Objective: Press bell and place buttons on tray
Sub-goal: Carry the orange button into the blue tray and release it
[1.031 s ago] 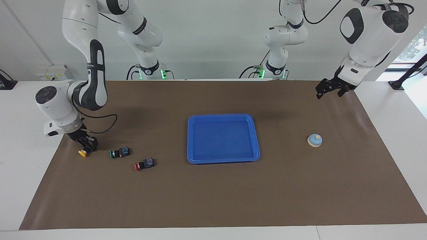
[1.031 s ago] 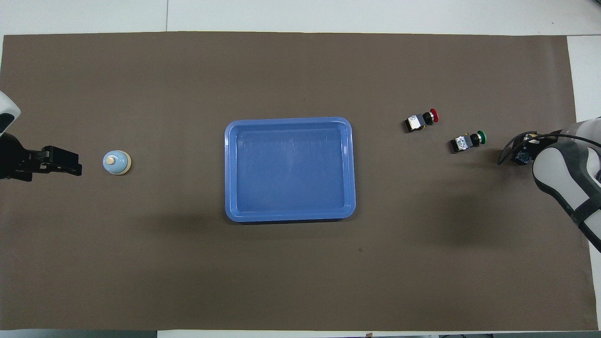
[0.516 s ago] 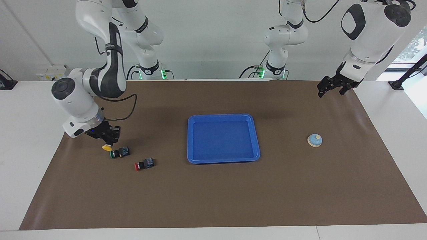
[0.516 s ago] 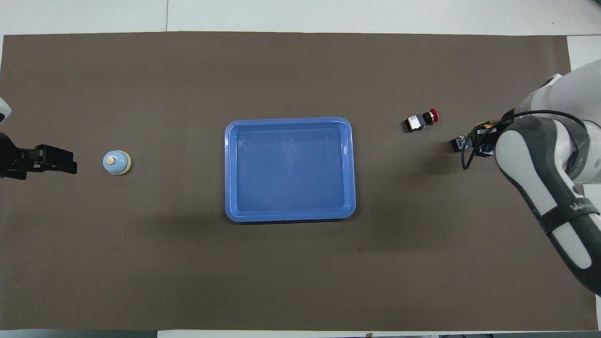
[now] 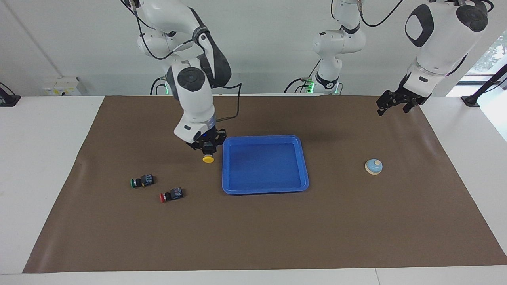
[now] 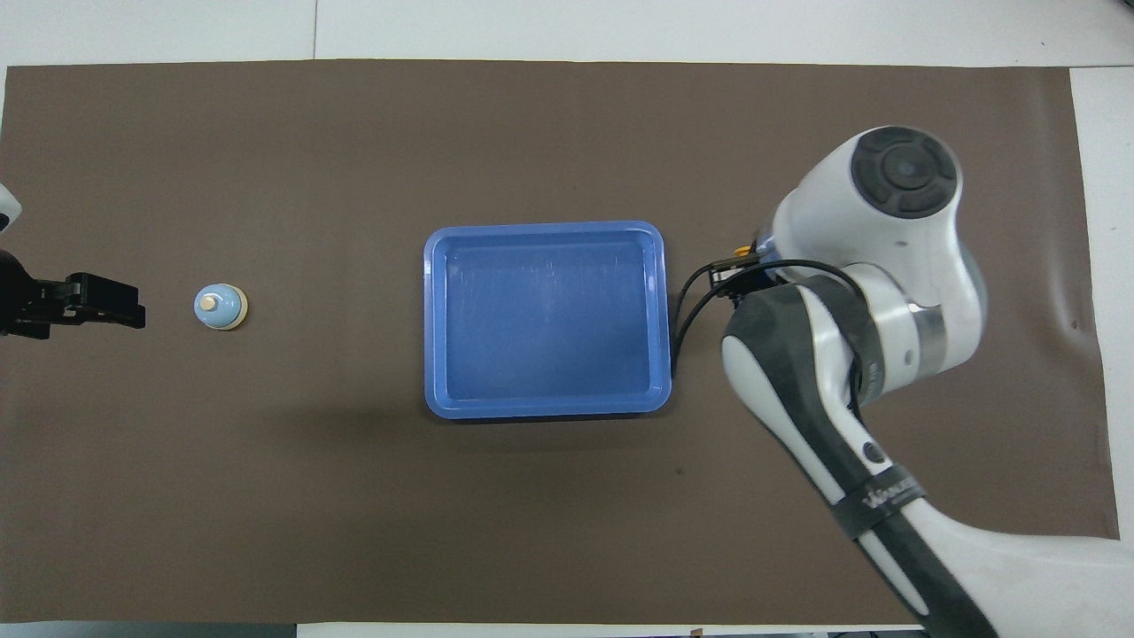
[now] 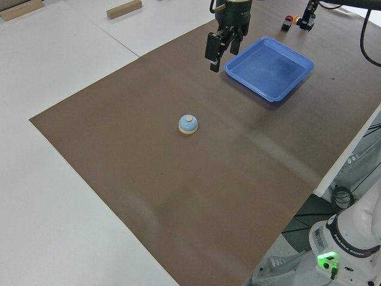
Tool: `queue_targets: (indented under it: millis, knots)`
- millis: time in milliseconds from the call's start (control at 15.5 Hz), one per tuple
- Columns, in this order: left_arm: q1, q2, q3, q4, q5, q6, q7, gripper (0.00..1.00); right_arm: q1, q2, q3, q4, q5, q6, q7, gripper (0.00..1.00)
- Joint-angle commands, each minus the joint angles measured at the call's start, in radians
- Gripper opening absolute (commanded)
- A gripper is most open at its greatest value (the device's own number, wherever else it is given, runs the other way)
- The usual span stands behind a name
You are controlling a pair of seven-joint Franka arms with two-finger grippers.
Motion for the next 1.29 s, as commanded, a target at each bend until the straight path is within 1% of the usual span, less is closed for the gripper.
queue_targets:
  millis: [0,193,322,580,644,773,967,1096,1225]
  knots:
    - [-0.009,-0.008,0.011,0.002,-0.003,0.002,-0.003,1.00,0.053,0.057,-0.008,0.002,0.057,0.036,0.048,0.00]
    - [-0.009,-0.008,0.011,0.002,-0.003,0.002,-0.003,1.00,0.084,0.097,-0.008,-0.021,0.057,0.111,0.100,0.00]
    - [-0.009,-0.008,0.011,0.002,-0.003,0.002,-0.003,1.00,0.078,0.099,-0.008,-0.045,0.057,0.145,0.098,0.00]
    - [-0.009,-0.008,0.011,0.002,-0.003,0.002,-0.003,1.00,0.073,0.103,-0.008,-0.057,0.057,0.179,0.098,0.00]
    - [-0.009,-0.008,0.011,0.002,-0.003,0.002,-0.003,1.00,0.075,0.102,-0.008,-0.079,0.056,0.197,0.098,0.00]
    - [-0.009,-0.008,0.011,0.002,-0.003,0.002,-0.003,1.00,0.078,0.094,-0.008,-0.106,0.056,0.211,0.101,0.99]
    - [-0.009,-0.008,0.011,0.002,-0.003,0.002,-0.003,1.00,0.079,0.092,-0.008,-0.078,0.056,0.173,0.131,1.00]
    - [-0.009,-0.008,0.011,0.002,-0.003,0.002,-0.003,1.00,0.055,0.088,-0.017,-0.018,0.056,0.078,0.115,1.00]
    - [-0.009,-0.008,0.011,0.002,-0.003,0.002,-0.003,1.00,-0.034,0.047,-0.019,-0.002,0.056,0.016,0.016,1.00]
